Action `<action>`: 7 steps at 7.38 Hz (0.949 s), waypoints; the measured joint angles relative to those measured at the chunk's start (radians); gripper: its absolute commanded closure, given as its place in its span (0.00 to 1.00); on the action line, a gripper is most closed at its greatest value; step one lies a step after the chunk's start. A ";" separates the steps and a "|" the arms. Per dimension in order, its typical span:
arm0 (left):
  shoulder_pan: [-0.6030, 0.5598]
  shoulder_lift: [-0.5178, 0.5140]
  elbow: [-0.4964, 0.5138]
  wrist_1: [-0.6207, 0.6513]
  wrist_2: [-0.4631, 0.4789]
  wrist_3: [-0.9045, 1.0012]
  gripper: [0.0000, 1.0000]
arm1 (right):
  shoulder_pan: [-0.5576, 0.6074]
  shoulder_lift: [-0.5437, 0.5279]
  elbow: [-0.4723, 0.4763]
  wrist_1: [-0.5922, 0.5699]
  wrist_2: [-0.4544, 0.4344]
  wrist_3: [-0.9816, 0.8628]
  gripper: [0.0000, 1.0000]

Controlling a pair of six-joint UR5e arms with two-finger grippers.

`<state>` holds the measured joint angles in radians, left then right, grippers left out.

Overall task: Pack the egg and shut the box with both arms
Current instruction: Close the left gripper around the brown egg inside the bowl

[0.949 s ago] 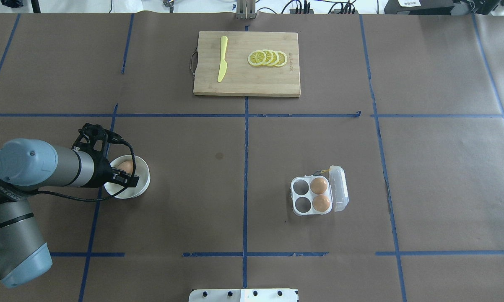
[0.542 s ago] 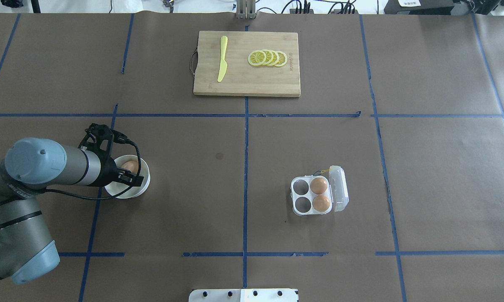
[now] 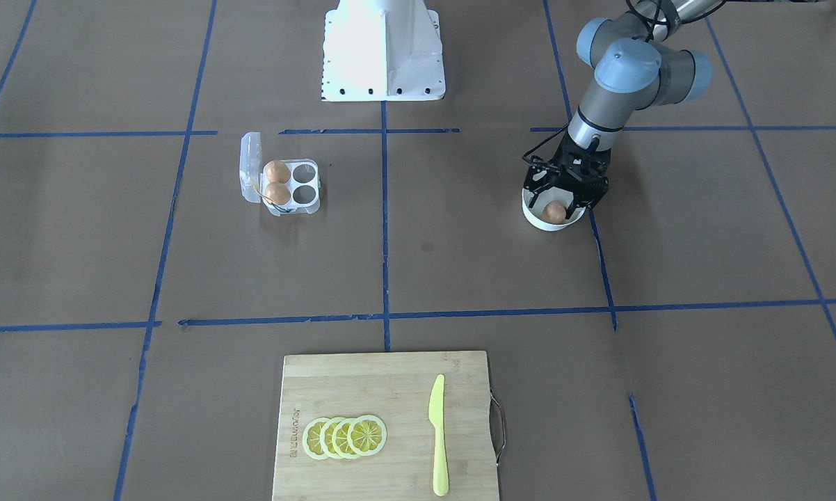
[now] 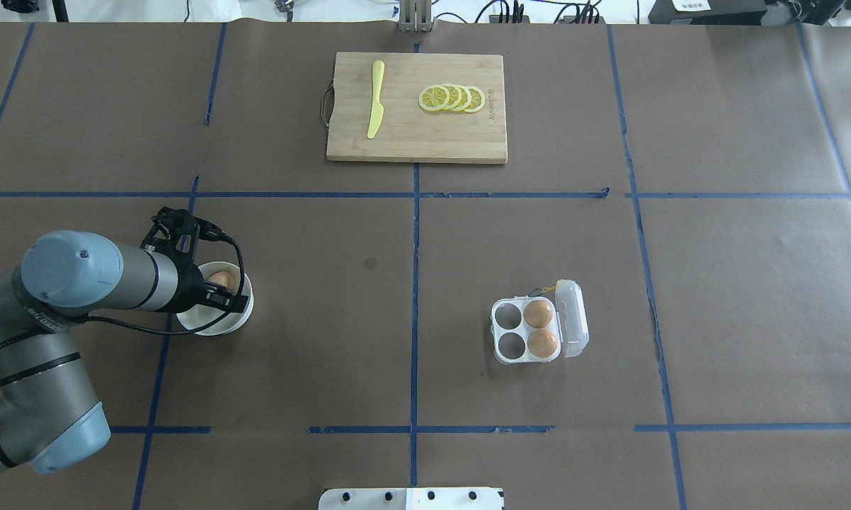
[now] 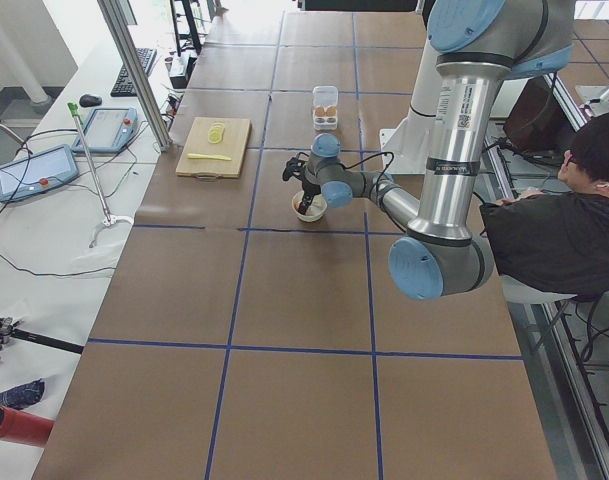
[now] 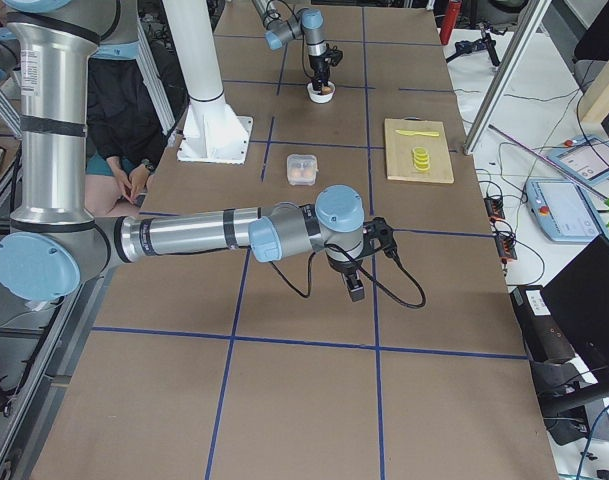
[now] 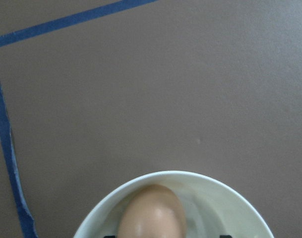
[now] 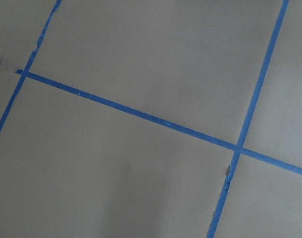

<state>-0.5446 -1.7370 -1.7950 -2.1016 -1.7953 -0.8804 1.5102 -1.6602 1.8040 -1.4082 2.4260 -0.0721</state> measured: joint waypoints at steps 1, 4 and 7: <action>0.000 -0.005 0.005 0.000 0.000 0.000 0.25 | 0.000 -0.001 0.000 0.000 0.000 0.000 0.00; 0.000 -0.017 0.006 -0.001 -0.001 0.001 0.46 | 0.001 -0.001 0.001 0.000 0.001 0.000 0.00; 0.000 -0.017 0.005 -0.002 -0.001 0.002 0.90 | 0.001 -0.001 0.001 0.000 0.001 0.000 0.00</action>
<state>-0.5448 -1.7540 -1.7903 -2.1031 -1.7963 -0.8786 1.5110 -1.6613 1.8050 -1.4080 2.4267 -0.0721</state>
